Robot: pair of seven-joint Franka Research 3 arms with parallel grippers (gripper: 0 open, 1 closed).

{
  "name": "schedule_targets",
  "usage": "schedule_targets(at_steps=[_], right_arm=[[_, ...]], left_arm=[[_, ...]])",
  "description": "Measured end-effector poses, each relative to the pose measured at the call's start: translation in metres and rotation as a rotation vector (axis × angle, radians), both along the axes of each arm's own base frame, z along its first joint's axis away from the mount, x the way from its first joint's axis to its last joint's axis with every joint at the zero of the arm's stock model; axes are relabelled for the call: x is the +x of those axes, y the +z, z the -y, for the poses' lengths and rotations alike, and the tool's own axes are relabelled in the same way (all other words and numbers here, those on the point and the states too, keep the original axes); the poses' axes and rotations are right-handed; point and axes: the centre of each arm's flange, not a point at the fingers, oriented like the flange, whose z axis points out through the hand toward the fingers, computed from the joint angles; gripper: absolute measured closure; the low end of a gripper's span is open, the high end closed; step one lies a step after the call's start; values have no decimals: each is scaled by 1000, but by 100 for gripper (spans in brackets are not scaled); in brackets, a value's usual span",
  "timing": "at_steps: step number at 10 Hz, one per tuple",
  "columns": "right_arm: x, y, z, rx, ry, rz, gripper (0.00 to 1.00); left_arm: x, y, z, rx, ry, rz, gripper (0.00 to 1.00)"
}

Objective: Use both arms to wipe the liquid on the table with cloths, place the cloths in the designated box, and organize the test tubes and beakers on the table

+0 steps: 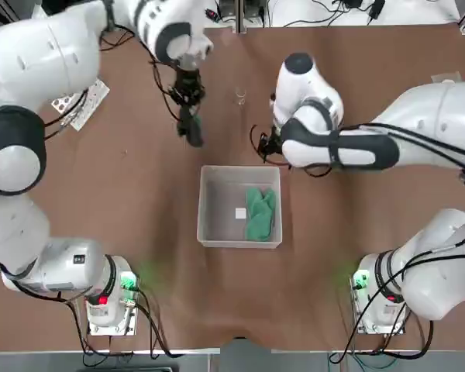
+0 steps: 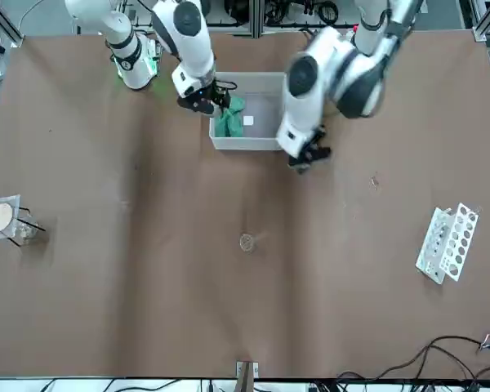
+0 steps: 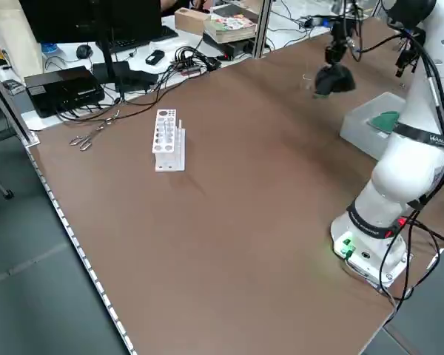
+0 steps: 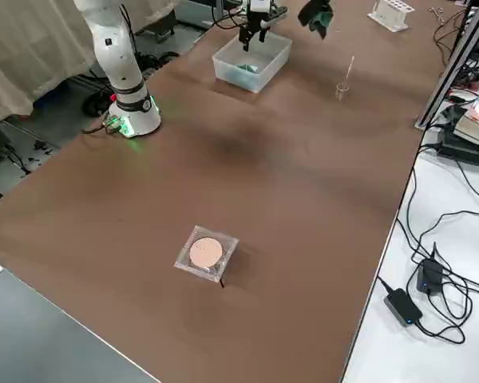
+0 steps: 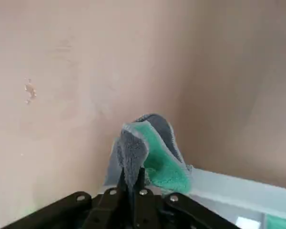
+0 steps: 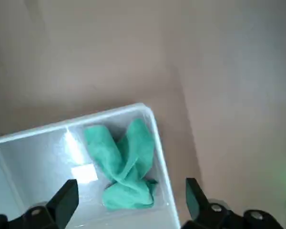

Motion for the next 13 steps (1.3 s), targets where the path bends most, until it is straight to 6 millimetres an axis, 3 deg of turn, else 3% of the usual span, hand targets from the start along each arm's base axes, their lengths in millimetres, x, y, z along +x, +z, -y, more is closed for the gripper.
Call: schedule_targets(at_steps=[2,6,7,11,13], right_arm=[[-25,-34,-28,-36,2,23,1],[-50,-105,-55,-176,60,52,1],[-53,-115,-63,-185,67,47,1],[-58,-142,-80,-210,81,31,1],[-56,-147,-79,-216,78,29,1]], left_arm=[[39,-27,-60,-15,108,3,94],[75,-137,-155,15,264,-95,94],[76,-159,-169,13,272,-102,94],[46,-238,-207,111,242,-199,94],[36,-245,-233,181,225,-213,94]])
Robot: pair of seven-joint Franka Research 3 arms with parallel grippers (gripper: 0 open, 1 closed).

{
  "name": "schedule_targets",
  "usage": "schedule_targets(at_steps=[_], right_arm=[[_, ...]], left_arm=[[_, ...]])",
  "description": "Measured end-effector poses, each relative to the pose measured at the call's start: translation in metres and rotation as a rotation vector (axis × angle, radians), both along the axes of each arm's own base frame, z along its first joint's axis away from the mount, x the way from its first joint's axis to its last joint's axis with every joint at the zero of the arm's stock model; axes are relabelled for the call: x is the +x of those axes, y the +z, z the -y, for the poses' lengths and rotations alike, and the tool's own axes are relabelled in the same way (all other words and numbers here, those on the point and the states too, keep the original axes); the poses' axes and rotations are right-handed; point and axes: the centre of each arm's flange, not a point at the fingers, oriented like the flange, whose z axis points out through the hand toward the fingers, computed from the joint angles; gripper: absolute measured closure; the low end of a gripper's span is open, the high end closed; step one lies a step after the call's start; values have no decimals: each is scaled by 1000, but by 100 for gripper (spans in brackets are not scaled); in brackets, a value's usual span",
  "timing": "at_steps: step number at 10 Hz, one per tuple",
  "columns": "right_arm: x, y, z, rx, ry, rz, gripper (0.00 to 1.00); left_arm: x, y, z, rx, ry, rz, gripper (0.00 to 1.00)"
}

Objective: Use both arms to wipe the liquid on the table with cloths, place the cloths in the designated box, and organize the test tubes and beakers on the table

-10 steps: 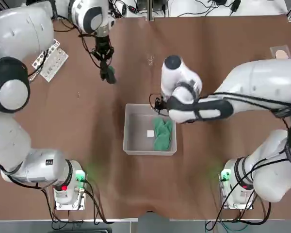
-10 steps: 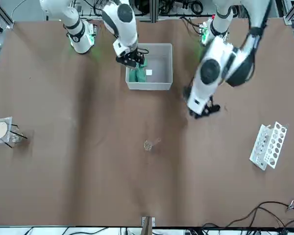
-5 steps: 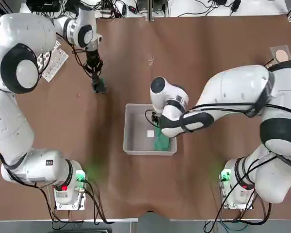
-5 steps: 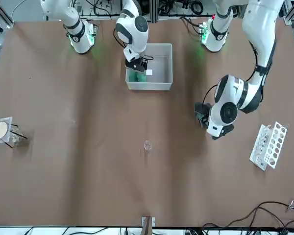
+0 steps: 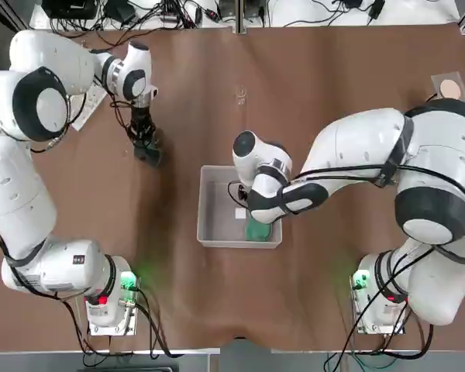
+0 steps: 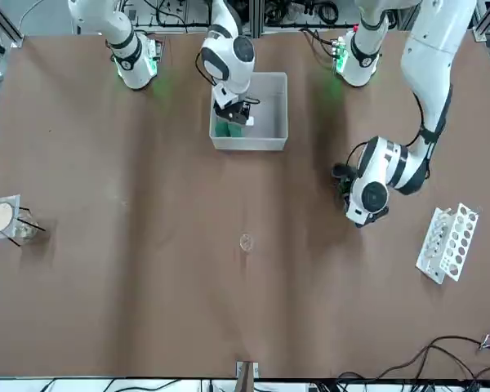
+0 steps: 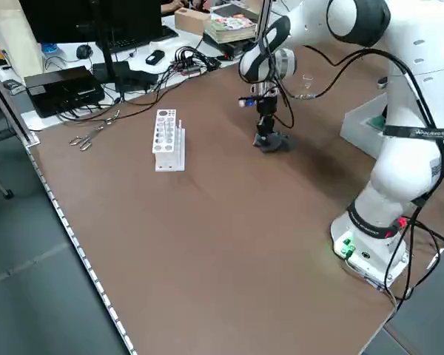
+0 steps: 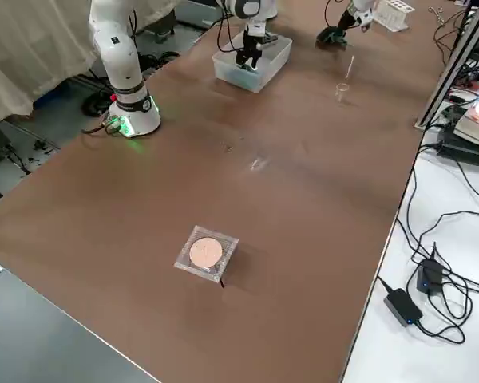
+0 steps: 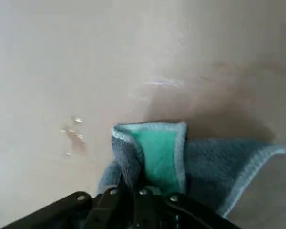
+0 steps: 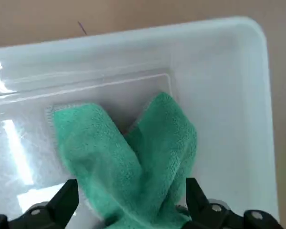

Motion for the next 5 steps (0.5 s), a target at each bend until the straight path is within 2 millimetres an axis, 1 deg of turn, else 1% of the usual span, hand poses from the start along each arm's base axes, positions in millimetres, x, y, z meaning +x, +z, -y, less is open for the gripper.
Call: schedule_targets(at_steps=[1,3,4,5], right_arm=[[1,-1,1,-2,-2,0,2],[2,-4,2,-7,-5,-1,5],[4,-6,4,-12,-11,-2,8],[6,-7,6,-15,-14,-2,8]], left_arm=[[-7,-3,-19,28,-6,-20,94],[-28,-12,-63,108,-32,-66,94],[-42,-17,-90,155,-48,-80,94],[-59,-21,-122,189,-61,-81,94]])
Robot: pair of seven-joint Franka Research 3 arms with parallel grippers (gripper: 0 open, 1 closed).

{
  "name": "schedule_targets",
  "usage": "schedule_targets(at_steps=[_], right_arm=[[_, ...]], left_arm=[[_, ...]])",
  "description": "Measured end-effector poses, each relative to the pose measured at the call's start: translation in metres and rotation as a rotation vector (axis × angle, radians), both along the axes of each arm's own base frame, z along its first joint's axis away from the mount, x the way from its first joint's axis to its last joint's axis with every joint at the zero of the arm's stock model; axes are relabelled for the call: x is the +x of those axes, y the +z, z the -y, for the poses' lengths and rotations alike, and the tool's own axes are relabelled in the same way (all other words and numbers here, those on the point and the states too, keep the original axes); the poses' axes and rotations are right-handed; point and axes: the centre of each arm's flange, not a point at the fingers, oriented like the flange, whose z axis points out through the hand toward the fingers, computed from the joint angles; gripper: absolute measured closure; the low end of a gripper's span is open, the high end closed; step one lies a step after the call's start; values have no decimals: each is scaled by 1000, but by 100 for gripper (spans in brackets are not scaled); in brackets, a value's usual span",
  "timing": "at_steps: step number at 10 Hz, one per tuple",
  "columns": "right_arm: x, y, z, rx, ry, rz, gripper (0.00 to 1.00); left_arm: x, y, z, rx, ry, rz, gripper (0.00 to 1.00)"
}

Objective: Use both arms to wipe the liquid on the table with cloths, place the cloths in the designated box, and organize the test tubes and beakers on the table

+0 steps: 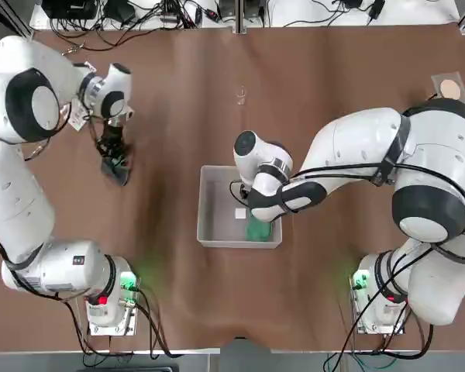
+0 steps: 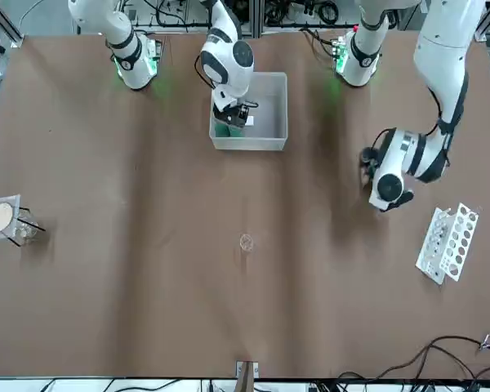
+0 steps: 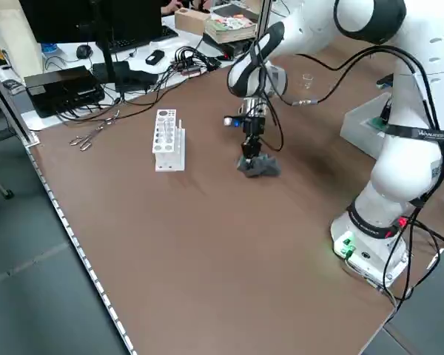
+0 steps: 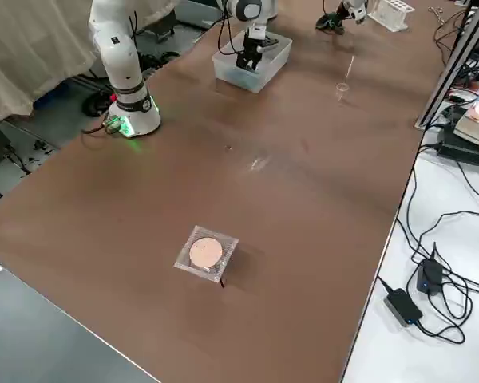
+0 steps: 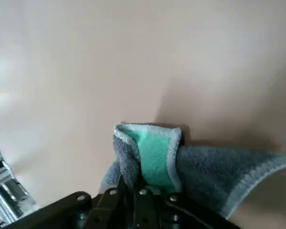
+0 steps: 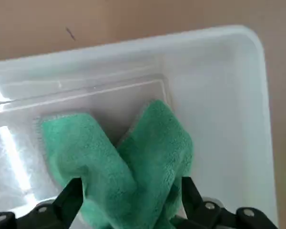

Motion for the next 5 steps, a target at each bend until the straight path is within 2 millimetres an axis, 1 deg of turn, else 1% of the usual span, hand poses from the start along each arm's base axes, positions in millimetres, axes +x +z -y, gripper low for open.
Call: schedule_targets(at_steps=[1,2,3,4,5], right_arm=[[0,0,0,-1,-1,0,10],[1,0,0,-1,-2,0,16],[1,0,1,-1,-2,0,33],[1,0,0,0,-2,1,50],[1,0,0,0,-1,1,65]], left_arm=[[-18,-2,-30,20,-9,-4,94],[-35,-5,-56,38,-12,-20,94],[-47,-7,-73,46,-10,-33,94],[-52,-7,-78,46,-12,-33,94],[-53,-7,-73,43,-27,-32,94]])
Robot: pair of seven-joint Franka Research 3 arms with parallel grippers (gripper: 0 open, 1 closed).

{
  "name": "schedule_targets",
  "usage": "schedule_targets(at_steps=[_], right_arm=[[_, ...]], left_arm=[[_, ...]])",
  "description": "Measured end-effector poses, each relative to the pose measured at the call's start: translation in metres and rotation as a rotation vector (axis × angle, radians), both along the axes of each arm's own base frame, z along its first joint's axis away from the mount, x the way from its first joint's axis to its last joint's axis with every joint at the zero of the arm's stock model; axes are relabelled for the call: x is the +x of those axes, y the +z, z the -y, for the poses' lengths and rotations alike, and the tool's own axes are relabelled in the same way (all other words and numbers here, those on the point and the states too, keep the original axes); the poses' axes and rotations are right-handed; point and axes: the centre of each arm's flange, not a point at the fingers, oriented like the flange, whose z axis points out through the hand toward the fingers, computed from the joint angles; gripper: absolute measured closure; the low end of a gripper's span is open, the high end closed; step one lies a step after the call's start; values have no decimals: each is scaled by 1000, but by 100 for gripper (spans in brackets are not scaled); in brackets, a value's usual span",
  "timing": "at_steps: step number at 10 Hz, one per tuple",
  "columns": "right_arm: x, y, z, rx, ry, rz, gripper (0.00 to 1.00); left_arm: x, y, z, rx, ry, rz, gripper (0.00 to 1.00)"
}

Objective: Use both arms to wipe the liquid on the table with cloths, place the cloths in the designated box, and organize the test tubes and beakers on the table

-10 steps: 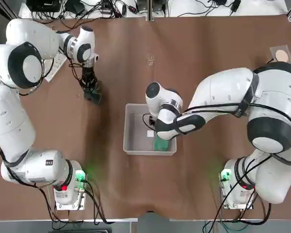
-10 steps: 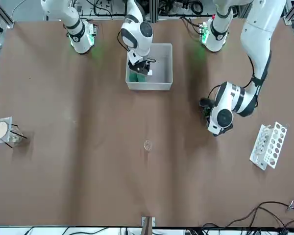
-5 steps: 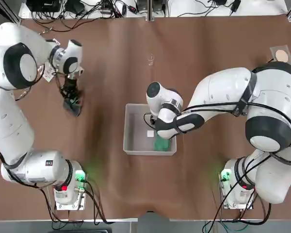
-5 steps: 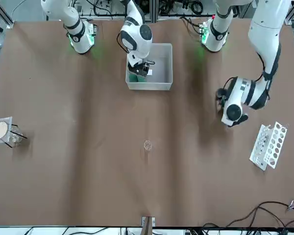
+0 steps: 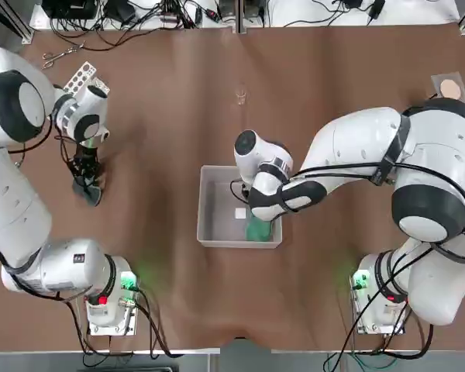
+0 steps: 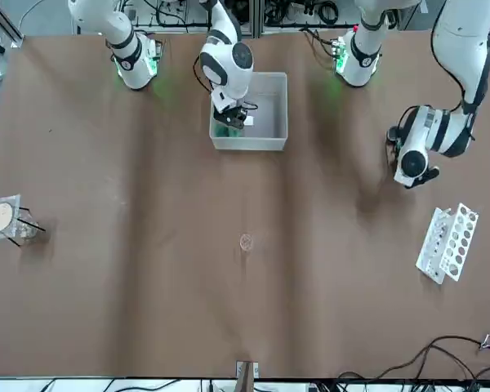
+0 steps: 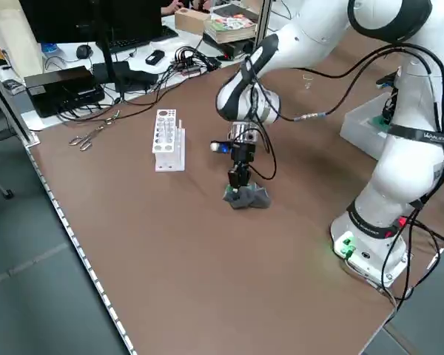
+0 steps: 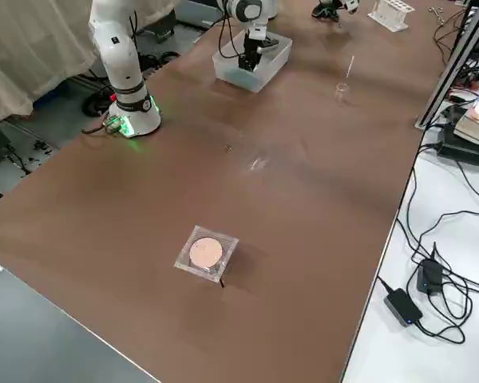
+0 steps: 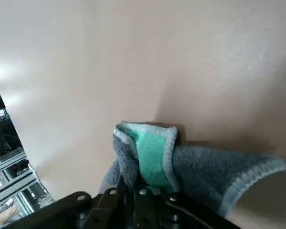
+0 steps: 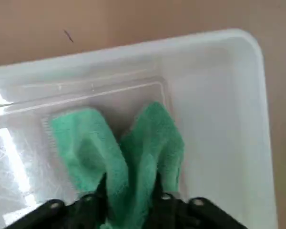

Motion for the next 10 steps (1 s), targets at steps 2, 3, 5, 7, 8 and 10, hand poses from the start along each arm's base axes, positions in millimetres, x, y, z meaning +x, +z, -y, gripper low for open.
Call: schedule_targets(at_steps=[2,3,5,7,8,10], right_arm=[[0,0,0,-2,0,-1,95],[0,0,0,-1,0,0,95],[2,9,-4,-15,0,-5,95],[12,55,-14,-58,-8,-15,95],[23,89,-15,-71,-26,-12,95],[58,149,3,-57,-65,-3,95]], left_arm=[[3,0,33,7,-36,11,94],[9,2,63,0,-59,38,94],[35,16,143,-77,-72,122,94],[69,30,218,-179,-72,211,94],[88,37,248,-229,-69,252,94],[136,50,306,-317,-35,370,94]])
